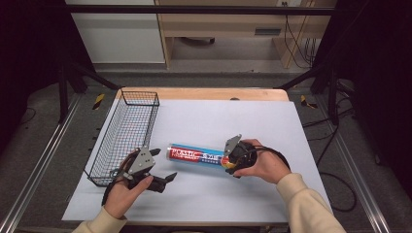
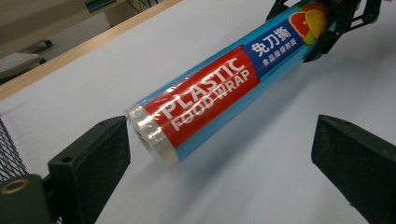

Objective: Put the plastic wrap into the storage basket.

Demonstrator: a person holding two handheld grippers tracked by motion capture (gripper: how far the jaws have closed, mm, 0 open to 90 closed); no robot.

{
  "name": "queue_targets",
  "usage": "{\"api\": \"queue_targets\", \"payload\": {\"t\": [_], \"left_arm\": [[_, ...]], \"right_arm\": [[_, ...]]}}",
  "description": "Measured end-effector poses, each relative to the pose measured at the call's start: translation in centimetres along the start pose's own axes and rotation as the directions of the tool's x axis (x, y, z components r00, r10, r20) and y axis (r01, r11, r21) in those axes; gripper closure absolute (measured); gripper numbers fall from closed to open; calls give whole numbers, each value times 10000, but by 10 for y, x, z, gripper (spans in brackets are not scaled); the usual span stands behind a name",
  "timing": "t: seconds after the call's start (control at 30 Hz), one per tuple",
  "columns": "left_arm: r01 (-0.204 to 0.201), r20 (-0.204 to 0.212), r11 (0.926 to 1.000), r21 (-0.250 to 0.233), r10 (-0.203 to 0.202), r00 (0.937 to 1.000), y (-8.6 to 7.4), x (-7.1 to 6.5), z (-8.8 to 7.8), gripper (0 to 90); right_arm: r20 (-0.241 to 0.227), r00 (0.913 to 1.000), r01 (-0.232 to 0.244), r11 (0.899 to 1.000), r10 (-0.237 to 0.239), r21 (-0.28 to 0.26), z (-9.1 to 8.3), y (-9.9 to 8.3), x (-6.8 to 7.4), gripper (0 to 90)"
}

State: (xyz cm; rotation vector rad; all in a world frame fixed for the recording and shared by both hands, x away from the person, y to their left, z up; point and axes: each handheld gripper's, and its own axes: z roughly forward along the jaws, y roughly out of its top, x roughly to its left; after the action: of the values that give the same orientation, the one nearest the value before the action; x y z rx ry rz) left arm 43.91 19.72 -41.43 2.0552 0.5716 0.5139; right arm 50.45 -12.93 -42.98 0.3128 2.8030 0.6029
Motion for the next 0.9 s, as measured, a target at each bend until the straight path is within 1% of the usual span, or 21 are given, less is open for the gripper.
{"api": "queue_targets", "payload": {"t": [0.13, 0.2, 0.27, 0.33, 0.4, 0.43, 0.47, 0.53, 0.57, 0.6, 0.63, 0.7, 0.8, 0.83, 0.9], "left_arm": [[-449, 75, 9989, 134, 448, 9990, 12, 4, -1, 45], [-593, 234, 9980, 235, 588, 9980, 19, 8, 0, 44], [-786, 241, 9963, 350, 778, 9967, 22, 9, 0, 44], [-971, 345, 9939, 528, 953, 9948, 27, 11, 1, 44], [-1213, 446, 9905, 651, 1186, 9919, 31, 11, 2, 44], [-1354, 535, 9882, 716, 1317, 9898, 34, 12, 3, 44], [-1393, 620, 9873, 758, 1348, 9889, 35, 12, 4, 44], [-1634, 746, 9825, 890, 1570, 9848, 41, 13, 5, 44], [-1814, 839, 9790, 929, 1738, 9812, 45, 13, 6, 44], [-1889, 904, 9775, 935, 1806, 9794, 47, 13, 6, 44], [-2011, 1029, 9750, 941, 1914, 9761, 49, 13, 6, 44], [-2277, 1099, 9679, 1062, 2161, 9702, 53, 13, 7, 44], [-2444, 1152, 9625, 1179, 2312, 9661, 57, 13, 7, 44], [-2486, 1145, 9612, 1196, 2353, 9651, 58, 13, 6, 44], [-2499, 1136, 9613, 1162, 2371, 9648, 60, 15, 5, 44]], "right_arm": [[83, 9998, 153, 9999, -153, 55, -8, 0, 6, 311], [46, 9999, 111, 9999, -112, 21, -12, -1, 8, 311], [85, 9999, 133, 9999, -133, -30, -15, -1, 8, 312], [135, 9998, 153, 9999, -152, -67, -18, -2, 9, 312], [184, 9997, 140, 9998, -137, -136, -21, -2, 10, 312], [103, 9998, 173, 9997, -171, -159, -23, -2, 9, 312], [89, 9999, 107, 9998, -106, -159, -25, -2, 10, 312], [122, 9998, 140, 9998, -139, -113, -29, -1, 11, 313], [173, 9994, 295, 9995, -294, -57, -31, 0, 11, 312], [191, 9995, 249, 9997, -248, -58, -35, 2, 12, 312], [194, 9992, 346, 9994, -345, -84, -36, 3, 12, 312], [236, 9993, 290, 9995, -287, -137, -40, 5, 12, 313], [321, 9984, 466, 9989, -464, -64, -46, 8, 12, 312], [336, 9984, 460, 9989, -458, -50, -48, 10, 12, 313], [371, 9982, 476, 9988, -472, -100, -51, 12, 13, 313]]}}
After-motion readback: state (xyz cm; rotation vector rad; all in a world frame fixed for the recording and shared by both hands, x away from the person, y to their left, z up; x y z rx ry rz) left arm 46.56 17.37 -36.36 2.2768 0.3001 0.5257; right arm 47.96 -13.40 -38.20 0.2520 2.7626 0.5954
